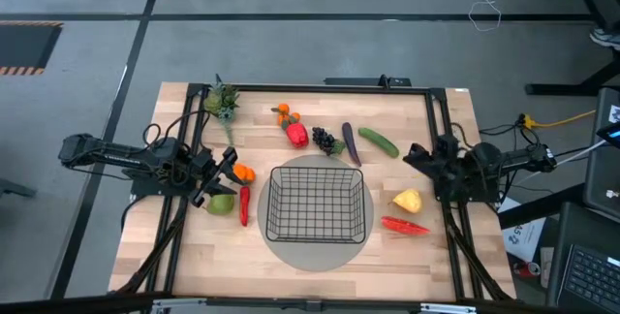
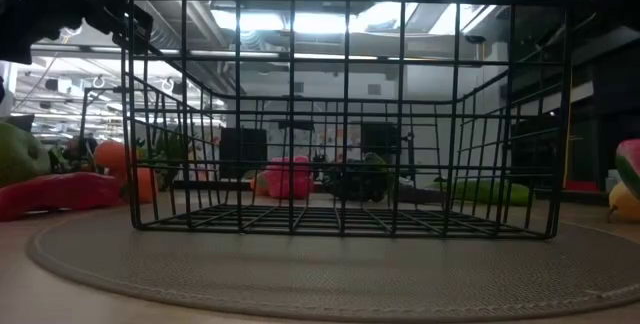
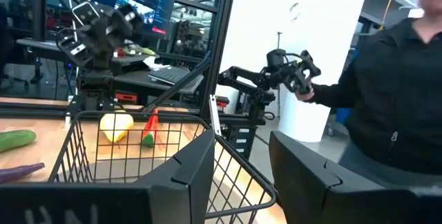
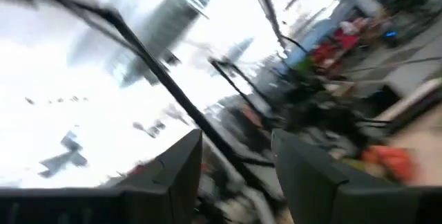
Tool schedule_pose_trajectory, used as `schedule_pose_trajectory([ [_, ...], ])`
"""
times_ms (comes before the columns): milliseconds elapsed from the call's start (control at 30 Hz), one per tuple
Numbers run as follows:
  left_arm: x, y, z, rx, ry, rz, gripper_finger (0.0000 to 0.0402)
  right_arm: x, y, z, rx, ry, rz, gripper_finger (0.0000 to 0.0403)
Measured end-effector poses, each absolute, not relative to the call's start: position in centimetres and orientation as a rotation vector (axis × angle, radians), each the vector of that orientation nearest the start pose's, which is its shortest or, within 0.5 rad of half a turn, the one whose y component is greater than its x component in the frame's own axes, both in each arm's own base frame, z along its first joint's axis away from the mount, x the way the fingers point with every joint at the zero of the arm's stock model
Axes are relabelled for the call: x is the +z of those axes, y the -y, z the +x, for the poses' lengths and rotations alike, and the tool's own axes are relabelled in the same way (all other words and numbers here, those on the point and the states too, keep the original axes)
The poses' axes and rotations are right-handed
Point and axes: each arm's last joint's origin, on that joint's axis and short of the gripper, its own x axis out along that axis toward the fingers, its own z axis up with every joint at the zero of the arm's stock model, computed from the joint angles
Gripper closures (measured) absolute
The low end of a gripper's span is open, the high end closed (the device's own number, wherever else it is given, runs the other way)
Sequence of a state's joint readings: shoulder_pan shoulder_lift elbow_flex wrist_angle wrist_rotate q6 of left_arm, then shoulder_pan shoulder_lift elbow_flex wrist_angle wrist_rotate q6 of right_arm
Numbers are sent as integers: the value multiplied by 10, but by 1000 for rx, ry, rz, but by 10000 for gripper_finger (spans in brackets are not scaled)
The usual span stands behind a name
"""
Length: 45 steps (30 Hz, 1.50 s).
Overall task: Build produce basket
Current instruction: Put the green cucumber into the black wire basket
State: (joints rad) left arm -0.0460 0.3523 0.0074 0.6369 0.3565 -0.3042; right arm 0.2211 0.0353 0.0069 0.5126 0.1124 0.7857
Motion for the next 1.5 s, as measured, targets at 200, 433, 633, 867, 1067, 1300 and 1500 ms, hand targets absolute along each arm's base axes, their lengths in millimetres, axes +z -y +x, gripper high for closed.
schedule_pose_trajectory([
  [200, 200, 13, 113, -368, 302, -187, 268, 234, -13, 72, 401, 691, 827, 226],
  [433, 225, 6, 101, -177, 619, -210, 268, 282, -9, 48, 361, 1009, 524, 226],
  [633, 242, 4, 86, -78, 861, -109, 268, 332, -5, 39, 171, 1074, 321, 226],
  [867, 245, 1, 82, 34, 919, -125, 268, 363, 8, 61, -562, 483, 313, 226],
  [1067, 246, 0, 81, 117, 922, -38, 268, 373, 10, 76, -883, 175, 259, 226],
  [1300, 269, -4, 75, 280, 989, -32, 268, 384, 10, 106, -917, 50, 232, 226],
  [1500, 303, -5, 79, 382, 939, 86, 268, 377, 29, 146, -966, -78, 190, 226],
])
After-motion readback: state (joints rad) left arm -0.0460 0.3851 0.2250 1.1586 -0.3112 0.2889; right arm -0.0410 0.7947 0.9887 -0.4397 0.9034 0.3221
